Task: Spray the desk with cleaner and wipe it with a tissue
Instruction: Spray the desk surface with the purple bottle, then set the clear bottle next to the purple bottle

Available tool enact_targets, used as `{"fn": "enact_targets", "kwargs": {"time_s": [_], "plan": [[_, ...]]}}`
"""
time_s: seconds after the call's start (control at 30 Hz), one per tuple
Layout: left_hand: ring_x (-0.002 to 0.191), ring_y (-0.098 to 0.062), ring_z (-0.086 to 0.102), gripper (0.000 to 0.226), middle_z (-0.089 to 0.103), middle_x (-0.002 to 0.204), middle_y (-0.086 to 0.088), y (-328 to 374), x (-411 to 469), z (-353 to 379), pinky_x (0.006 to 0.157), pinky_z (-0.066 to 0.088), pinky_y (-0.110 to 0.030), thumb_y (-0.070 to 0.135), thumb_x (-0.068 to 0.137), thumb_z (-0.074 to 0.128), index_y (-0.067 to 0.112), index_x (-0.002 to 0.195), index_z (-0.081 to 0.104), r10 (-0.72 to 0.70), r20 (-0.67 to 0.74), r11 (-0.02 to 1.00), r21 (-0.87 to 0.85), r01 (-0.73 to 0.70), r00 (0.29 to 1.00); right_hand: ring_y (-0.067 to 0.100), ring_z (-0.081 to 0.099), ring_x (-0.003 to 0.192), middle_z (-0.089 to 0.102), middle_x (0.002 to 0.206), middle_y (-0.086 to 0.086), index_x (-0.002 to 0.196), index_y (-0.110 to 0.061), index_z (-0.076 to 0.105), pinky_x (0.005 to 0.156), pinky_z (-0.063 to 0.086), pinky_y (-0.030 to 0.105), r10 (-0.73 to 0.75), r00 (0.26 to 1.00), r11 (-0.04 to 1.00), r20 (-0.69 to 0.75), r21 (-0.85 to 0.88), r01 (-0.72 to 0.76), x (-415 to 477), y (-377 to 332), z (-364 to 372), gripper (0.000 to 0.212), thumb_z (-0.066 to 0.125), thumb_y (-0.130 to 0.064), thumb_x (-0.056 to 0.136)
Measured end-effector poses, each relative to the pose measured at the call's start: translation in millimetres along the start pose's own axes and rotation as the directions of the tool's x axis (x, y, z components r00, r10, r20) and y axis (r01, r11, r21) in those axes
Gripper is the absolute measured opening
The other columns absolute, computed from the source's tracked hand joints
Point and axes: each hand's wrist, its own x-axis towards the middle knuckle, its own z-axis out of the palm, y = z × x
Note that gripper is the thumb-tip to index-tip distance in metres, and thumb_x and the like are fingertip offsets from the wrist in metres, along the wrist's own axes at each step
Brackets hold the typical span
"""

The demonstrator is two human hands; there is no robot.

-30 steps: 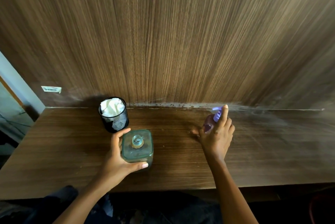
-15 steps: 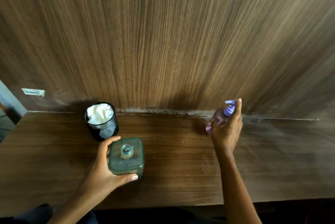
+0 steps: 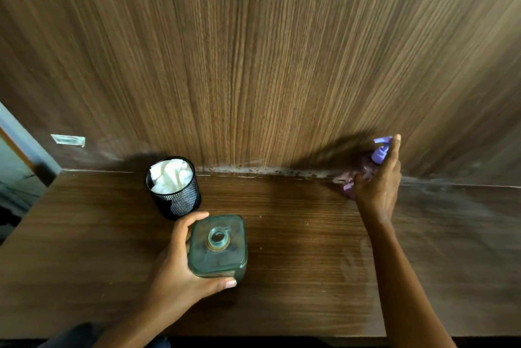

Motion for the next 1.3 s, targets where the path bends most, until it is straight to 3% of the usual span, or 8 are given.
{"fn": "enact_targets", "kwargs": {"time_s": [0.3, 0.43, 0.57, 0.67, 0.77, 0.87, 1.0, 1.3], "plan": [[0.109, -0.002, 0.058, 0.097, 0.054, 0.117, 0.03, -9, -1, 3, 0.083, 0.051, -0.02, 0.039, 0.036, 0.087, 0.061, 0.114, 0.034, 0.029, 0.025, 0.998, -0.056, -0.028, 0.999, 0.041, 0.025, 0.137, 0.018, 0.152, 0.025, 0.149, -0.013, 0.007, 0.109, 0.026, 0.05, 0.104, 0.986, 0.979, -0.129, -0.16, -0.124, -3, -19, -8, 0.104, 0.074, -0.012, 0.07], [0.115, -0.004, 0.055, 0.102, 0.054, 0.123, 0.017, -9, -4, 4, 0.091, 0.047, -0.021, 0.046, 0.038, 0.087, 0.059, 0.122, 0.03, 0.029, 0.026, 0.998, -0.061, -0.027, 0.999, 0.048, 0.044, 0.113, 0.039, 0.137, 0.025, 0.127, -0.005, 0.045, 0.088, 0.04, 0.054, 0.071, 0.978, 0.979, -0.194, -0.172, -0.106, -28, -75, -16, 0.061, 0.063, -0.01, 0.069], [0.116, 0.0, 0.052, 0.109, 0.05, 0.128, 0.013, -7, -9, 1, 0.088, 0.044, -0.009, 0.058, 0.035, 0.086, 0.065, 0.123, 0.022, 0.02, 0.003, 1.0, -0.014, -0.02, 1.0, 0.039, 0.056, 0.091, 0.063, 0.095, 0.016, 0.082, -0.006, 0.064, 0.077, 0.046, 0.045, -0.118, 0.984, 0.993, 0.134, -0.015, 0.121, -91, -124, -18, 0.014, 0.062, -0.005, 0.069], [0.122, -0.013, 0.05, 0.111, 0.047, 0.135, 0.004, -4, -12, -2, 0.094, 0.05, -0.03, 0.054, 0.034, 0.088, 0.064, 0.124, 0.024, -0.015, 0.018, 0.998, -0.062, 0.016, 1.0, 0.028, 0.053, 0.108, 0.062, 0.111, 0.006, 0.095, -0.011, 0.067, 0.101, 0.04, 0.043, -0.051, 0.918, 0.989, 0.394, 0.148, -0.009, -148, -145, -19, 0.019, 0.059, -0.006, 0.078], [0.119, -0.019, 0.054, 0.094, 0.051, 0.133, 0.001, -10, -12, -9, 0.094, 0.05, -0.045, 0.06, 0.032, 0.086, 0.066, 0.113, 0.039, -0.027, 0.004, 0.99, -0.139, 0.028, 1.0, 0.016, 0.042, 0.115, 0.046, 0.126, -0.002, 0.125, -0.021, 0.052, 0.097, 0.046, 0.04, -0.082, 0.846, 0.984, 0.526, 0.177, -0.015, -181, -156, -22, 0.047, 0.059, -0.033, 0.08], [0.115, -0.018, 0.058, 0.082, 0.057, 0.128, 0.0, -2, -15, -15, 0.092, 0.052, -0.041, 0.049, 0.042, 0.088, 0.056, 0.112, 0.046, -0.042, 0.003, 0.987, -0.155, 0.041, 0.999, 0.012, 0.036, 0.123, 0.034, 0.134, -0.006, 0.14, -0.03, 0.027, 0.094, 0.048, 0.037, -0.005, 0.827, 0.993, 0.562, 0.098, -0.061, -196, -165, -17, 0.08, 0.063, -0.053, 0.073], [0.114, -0.01, 0.055, 0.068, 0.057, 0.121, 0.006, -4, -12, -20, 0.085, 0.045, -0.01, -0.001, 0.067, 0.074, 0.04, 0.114, 0.046, -0.053, 0.021, 0.991, -0.121, 0.055, 0.998, 0.015, 0.044, 0.119, 0.039, 0.129, -0.006, 0.132, -0.029, 0.033, 0.086, 0.052, 0.038, 0.059, 0.846, 0.998, 0.529, -0.046, -0.041, -204, -172, -6, 0.08, 0.066, -0.062, 0.067], [0.095, -0.013, 0.063, 0.055, 0.065, 0.115, -0.004, -6, -1, -43, 0.069, 0.047, -0.017, -0.019, 0.081, 0.044, 0.027, 0.107, 0.057, -0.237, 0.043, 0.936, -0.259, 0.24, 0.97, 0.021, 0.05, 0.108, 0.047, 0.114, 0.0, 0.122, -0.018, 0.035, 0.083, 0.049, 0.037, 0.116, 0.911, 0.992, 0.395, -0.008, -0.122, -198, -173, -2, 0.075, 0.072, -0.042, 0.062]]}}
